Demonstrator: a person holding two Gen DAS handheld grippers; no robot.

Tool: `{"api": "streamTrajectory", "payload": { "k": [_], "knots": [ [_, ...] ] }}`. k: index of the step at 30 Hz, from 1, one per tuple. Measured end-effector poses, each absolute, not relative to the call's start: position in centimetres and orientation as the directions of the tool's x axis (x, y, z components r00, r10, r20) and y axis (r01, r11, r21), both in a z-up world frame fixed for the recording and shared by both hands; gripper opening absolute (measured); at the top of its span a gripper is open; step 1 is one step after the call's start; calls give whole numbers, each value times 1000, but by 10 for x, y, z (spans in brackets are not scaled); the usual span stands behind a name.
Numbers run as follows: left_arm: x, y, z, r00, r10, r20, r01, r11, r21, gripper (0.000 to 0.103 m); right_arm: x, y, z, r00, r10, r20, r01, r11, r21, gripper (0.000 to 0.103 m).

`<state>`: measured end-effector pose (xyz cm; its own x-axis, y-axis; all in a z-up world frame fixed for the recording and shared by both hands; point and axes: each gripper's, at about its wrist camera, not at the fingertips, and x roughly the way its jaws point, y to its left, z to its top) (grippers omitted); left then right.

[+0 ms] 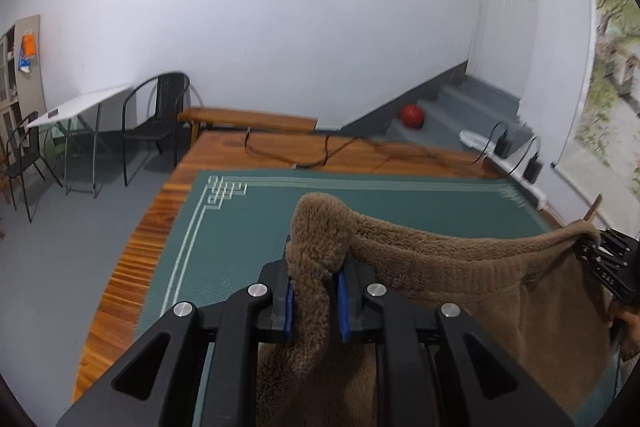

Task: Fold towel
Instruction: 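Lift the fleece with both grippers holding its edges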

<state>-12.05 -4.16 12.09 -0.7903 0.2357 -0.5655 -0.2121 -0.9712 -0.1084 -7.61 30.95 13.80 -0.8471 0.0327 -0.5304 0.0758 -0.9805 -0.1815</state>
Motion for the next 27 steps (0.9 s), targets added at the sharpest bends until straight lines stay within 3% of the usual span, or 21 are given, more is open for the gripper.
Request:
{"api": "streamTrajectory", "payload": {
  "k": [8, 10, 15, 16, 18, 19, 20, 27],
  "knots": [
    [-173, -26, 62, -699, 198, -687, -196, -977, -82, 21, -131, 330, 87, -730, 18, -684, 75, -992, -106, 20],
    [-180, -26, 51, -676, 183, -714, -187, -980, -75, 27, -135, 331, 79, -697, 9, -717, 84, -992, -93, 20],
    [-194, -39, 28, -614, 136, -778, -122, -990, -76, 75, -151, 338, 59, -604, -23, -797, 99, -994, -46, 21],
    [-196, -42, 26, -604, 137, -785, -113, -990, -85, 77, -153, 340, 57, -598, -26, -801, 96, -995, -39, 23],
    [-197, -47, 24, -590, 139, -796, -102, -990, -97, 79, -153, 341, 56, -595, 0, -803, 73, -996, -54, 39],
    [-197, -49, 23, -585, 139, -799, -101, -990, -99, 79, -153, 342, 56, -592, 27, -805, 52, -996, -72, 59],
    [-195, -50, 26, -590, 132, -797, -100, -991, -89, 79, -152, 346, 57, -595, 38, -803, 30, -997, -70, 65],
    [-161, -74, 68, -674, 138, -726, -76, -990, -117, 82, -111, 368, 106, -727, -32, -686, -5, -999, 53, 65]
  ]
}}
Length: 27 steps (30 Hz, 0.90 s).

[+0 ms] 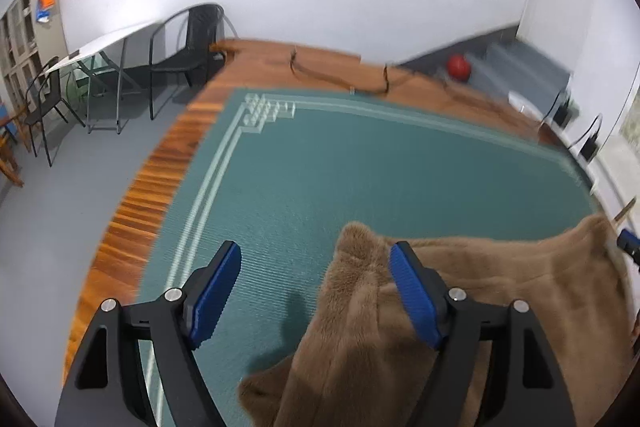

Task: Fold towel
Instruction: 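Lift the fleece with both grippers holding its edges, then lay the fleece flat on the table with both grippers and release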

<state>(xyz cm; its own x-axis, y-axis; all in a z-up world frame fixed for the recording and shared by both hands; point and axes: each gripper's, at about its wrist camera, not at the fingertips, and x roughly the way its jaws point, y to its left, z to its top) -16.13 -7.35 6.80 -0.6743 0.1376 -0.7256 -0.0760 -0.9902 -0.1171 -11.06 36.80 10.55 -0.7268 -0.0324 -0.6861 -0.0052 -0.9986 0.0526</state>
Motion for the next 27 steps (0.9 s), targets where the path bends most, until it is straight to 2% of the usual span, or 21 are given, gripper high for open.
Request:
{"api": "streamTrajectory", "payload": {
  "k": [4, 9, 11, 13, 14, 15, 16, 18, 20, 22, 27],
  "knots": [
    [-148, -57, 81, -669, 189, -719, -159, -981, -110, 84, -100, 344, 123, -723, -101, -683, 87, -995, 55, 70],
    [-163, -19, 55, -588, 194, -785, -254, -966, -48, 85, -127, 308, 103, -631, -183, -754, 193, -978, 76, 70],
    [-172, -15, 38, -559, 152, -815, -236, -972, -20, 85, -137, 301, 89, -593, -173, -787, 197, -978, 67, 70],
    [-182, -24, 20, -526, 154, -836, -202, -978, -52, 87, -147, 300, 73, -556, -151, -818, 185, -981, 56, 70],
    [-186, -31, 15, -514, 174, -840, -184, -979, -90, 96, -153, 303, 64, -532, -146, -834, 179, -982, 58, 70],
    [-188, -39, 10, -508, 192, -840, -160, -979, -127, 100, -158, 307, 53, -504, -148, -851, 176, -982, 66, 72],
    [-190, -43, 9, -504, 207, -839, -153, -977, -149, 100, -160, 308, 48, -494, -153, -856, 183, -981, 70, 78],
    [-192, -51, 6, -496, 237, -836, -144, -971, -190, 100, -160, 307, 44, -495, -170, -852, 207, -975, 74, 84],
    [-189, -44, 7, -503, 210, -838, -151, -976, -154, 101, -160, 299, 40, -499, -131, -857, 229, -973, 16, 89],
    [-187, -38, 9, -516, 174, -839, -158, -982, -106, 101, -157, 289, 38, -511, -93, -855, 236, -971, -36, 90],
    [-166, -43, 27, -548, 161, -821, -152, -984, -91, 101, -142, 297, 52, -558, -110, -822, 214, -977, -14, 90]
  ]
}}
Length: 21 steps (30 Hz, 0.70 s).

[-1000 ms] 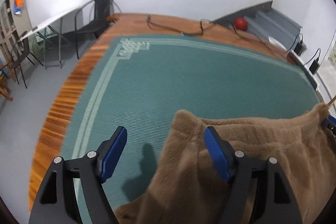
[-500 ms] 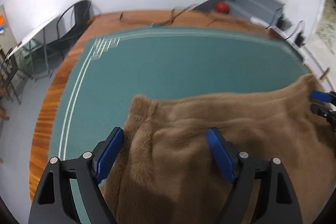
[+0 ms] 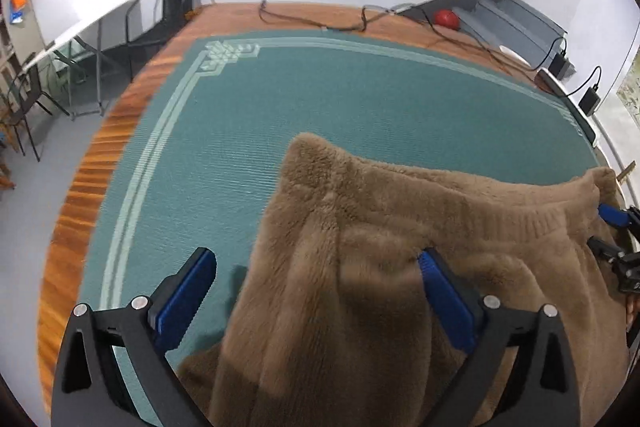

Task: Fold towel
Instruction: 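Lay the fleece flat on the table with both grippers and release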

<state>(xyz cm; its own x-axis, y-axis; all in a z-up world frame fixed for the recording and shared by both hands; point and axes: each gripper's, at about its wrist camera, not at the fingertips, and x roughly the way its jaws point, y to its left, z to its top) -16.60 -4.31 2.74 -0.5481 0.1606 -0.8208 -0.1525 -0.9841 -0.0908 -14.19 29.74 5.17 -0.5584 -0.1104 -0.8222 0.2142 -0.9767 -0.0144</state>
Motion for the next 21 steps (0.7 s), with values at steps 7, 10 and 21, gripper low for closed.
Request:
{"api": "streamTrajectory", "payload": {
  "k": [7, 10, 21],
  "knots": [
    [-85, -49, 62, -585, 240, -775, -273, -958, -91, 101, -50, 309, 106, -673, -144, -725, 239, -970, -29, 90],
    [-54, -48, 57, -567, 271, -778, -312, -945, -101, 101, -13, 313, 104, -667, -157, -728, 260, -965, -30, 90],
    [-27, -49, 18, -549, 220, -807, -287, -956, -65, 102, 22, 305, 47, -600, -135, -788, 292, -955, -58, 94]
  ]
}}
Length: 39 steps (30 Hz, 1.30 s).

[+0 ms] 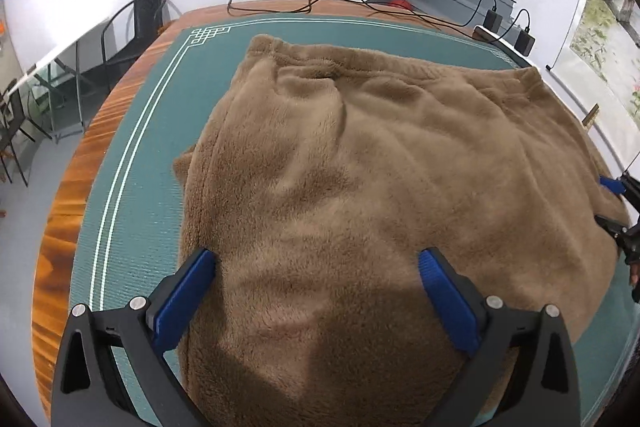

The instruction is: Fold towel

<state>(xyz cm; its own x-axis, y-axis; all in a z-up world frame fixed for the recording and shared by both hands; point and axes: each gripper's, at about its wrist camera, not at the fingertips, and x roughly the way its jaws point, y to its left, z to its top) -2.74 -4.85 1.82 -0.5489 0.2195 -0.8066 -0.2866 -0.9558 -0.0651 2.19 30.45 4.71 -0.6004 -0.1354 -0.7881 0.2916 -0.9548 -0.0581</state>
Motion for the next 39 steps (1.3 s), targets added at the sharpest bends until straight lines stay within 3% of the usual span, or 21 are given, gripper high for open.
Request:
{"api": "streamTrajectory", "payload": {
  "k": [3, 12, 17, 21, 25, 30, 34, 39],
  "knots": [
    [-24, -47, 15, -567, 203, -799, -278, -959, -46, 102, 23, 301, 38, -622, -117, -774, 295, -951, -93, 102],
    [-11, -49, 29, -558, 202, -805, -205, -973, -102, 103, 25, 301, 40, -661, -111, -742, 266, -960, -93, 102],
    [26, -26, 54, -593, 261, -762, -293, -951, -98, 103, 27, 301, 41, -669, -114, -734, 271, -958, -98, 102],
    [28, -9, 44, -574, 241, -783, -314, -948, -61, 103, 28, 301, 41, -669, -117, -734, 272, -958, -95, 102],
    [24, -17, 34, -558, 266, -786, -275, -953, -126, 103, 34, 303, 47, -674, -115, -729, 266, -959, -94, 102],
    [31, -17, 38, -571, 247, -783, -270, -957, -105, 103, 69, 327, 85, -684, -174, -708, 203, -978, 44, 102],
    [32, -13, 40, -581, 262, -770, -265, -956, -125, 103, 96, 342, 97, -724, -89, -684, 165, -985, -46, 102],
    [28, -8, 33, -571, 244, -784, -271, -957, -101, 103, 89, 349, 77, -673, -209, -710, 203, -975, 95, 102]
  ]
}}
